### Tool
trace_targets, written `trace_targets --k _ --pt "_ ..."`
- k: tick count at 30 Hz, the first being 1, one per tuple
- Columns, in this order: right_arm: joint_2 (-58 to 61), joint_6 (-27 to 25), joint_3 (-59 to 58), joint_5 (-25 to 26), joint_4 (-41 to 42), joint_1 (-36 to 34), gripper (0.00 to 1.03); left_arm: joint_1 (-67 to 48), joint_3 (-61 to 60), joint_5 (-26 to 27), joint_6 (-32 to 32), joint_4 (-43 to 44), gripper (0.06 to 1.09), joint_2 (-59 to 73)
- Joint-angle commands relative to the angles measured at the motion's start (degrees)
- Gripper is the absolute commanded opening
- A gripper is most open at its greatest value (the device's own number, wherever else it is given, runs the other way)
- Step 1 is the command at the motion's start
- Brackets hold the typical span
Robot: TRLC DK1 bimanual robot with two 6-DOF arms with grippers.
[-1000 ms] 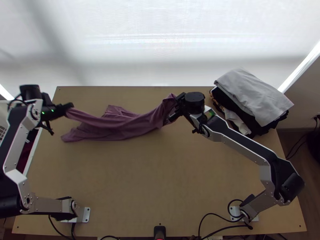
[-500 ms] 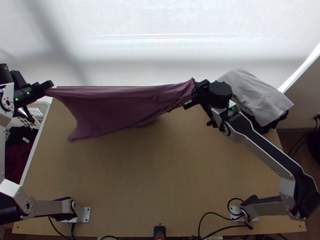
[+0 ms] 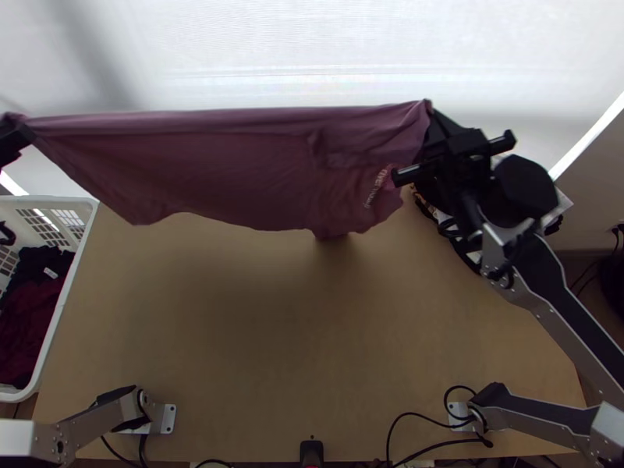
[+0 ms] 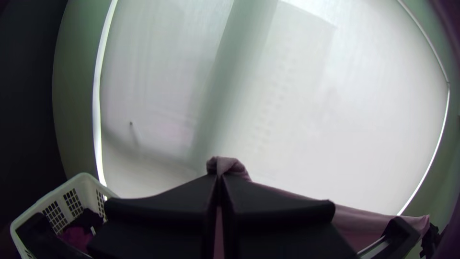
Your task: Fold the t-shirt
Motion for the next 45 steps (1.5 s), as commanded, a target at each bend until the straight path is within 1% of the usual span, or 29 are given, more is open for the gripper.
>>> trace_targets --k 1,6,9,12,14,17,20,22,25,29,31,35,38,40,42,45 --pt "-5.61 -2.13 1.77 1.54 1.89 0.78 0.03 0.86 1.53 -0.51 -0.35 2.52 0.09 -3.62" --pt "-13.52 -2.75 0.98 2.33 1.27 2.80 0.03 0.51 0.74 -0.42 -0.53 2.79 0.09 -8.45" --pt "-19.06 -2.83 0.54 2.24 1.53 2.89 0.03 0.68 0.22 -0.42 -0.62 2.87 0.10 -11.53" --pt "-24.51 -4.50 0.45 2.24 1.45 2.80 0.03 0.68 -0.75 -0.42 -0.62 4.28 0.10 -15.39" --pt "-28.37 -6.53 0.45 2.24 0.66 2.80 0.03 0.59 -1.01 -0.42 -0.62 4.37 0.09 -18.12" --pt "-33.91 -8.28 0.81 2.24 -4.35 2.80 0.03 0.15 -2.51 -0.33 -0.79 4.37 0.09 -23.13" --pt "-39.89 -8.28 0.63 2.33 -12.70 2.71 0.03 -0.55 -6.20 -0.33 -1.06 4.10 0.09 -29.19" --pt "-43.31 -6.53 0.63 2.42 -19.03 1.66 0.03 -1.25 -8.05 -0.33 -1.50 3.05 0.09 -32.88" --pt "-47.09 -2.22 0.81 2.07 -26.41 -2.74 0.03 -1.95 -10.59 -0.33 -2.38 -0.55 0.09 -36.93" --pt "-50.70 4.29 0.37 -0.57 -37.31 -6.87 0.03 -1.95 -16.22 -0.33 -3.61 -4.16 0.09 -41.50" --pt "-52.72 7.01 -2.27 -1.19 -40.56 -7.48 0.03 -2.04 -20.17 -0.25 -3.87 -6.71 0.09 -44.13" --pt "-57.90 9.73 -11.76 -2.94 -42.32 -7.48 0.03 -1.95 -30.11 0.11 -5.36 -8.90 0.09 -49.49" --pt "-59.49 12.72 -17.21 -3.47 -43.55 -7.31 0.03 -2.04 -38.46 2.13 -5.45 -11.80 0.09 -52.57" --pt "-60.54 14.30 -20.90 -4.88 -44.34 -7.13 0.03 -2.31 -44.34 3.80 -5.19 -13.03 0.09 -54.86" --pt "-61.42 15.97 -25.21 -6.28 -44.34 -6.87 0.03 -2.31 -49.62 4.15 -4.92 -11.72 0.09 -56.88" --pt "-62.39 17.12 -31.54 -7.16 -41.71 -5.90 0.03 -2.13 -55.24 4.24 -5.01 -9.52 0.09 -56.96"
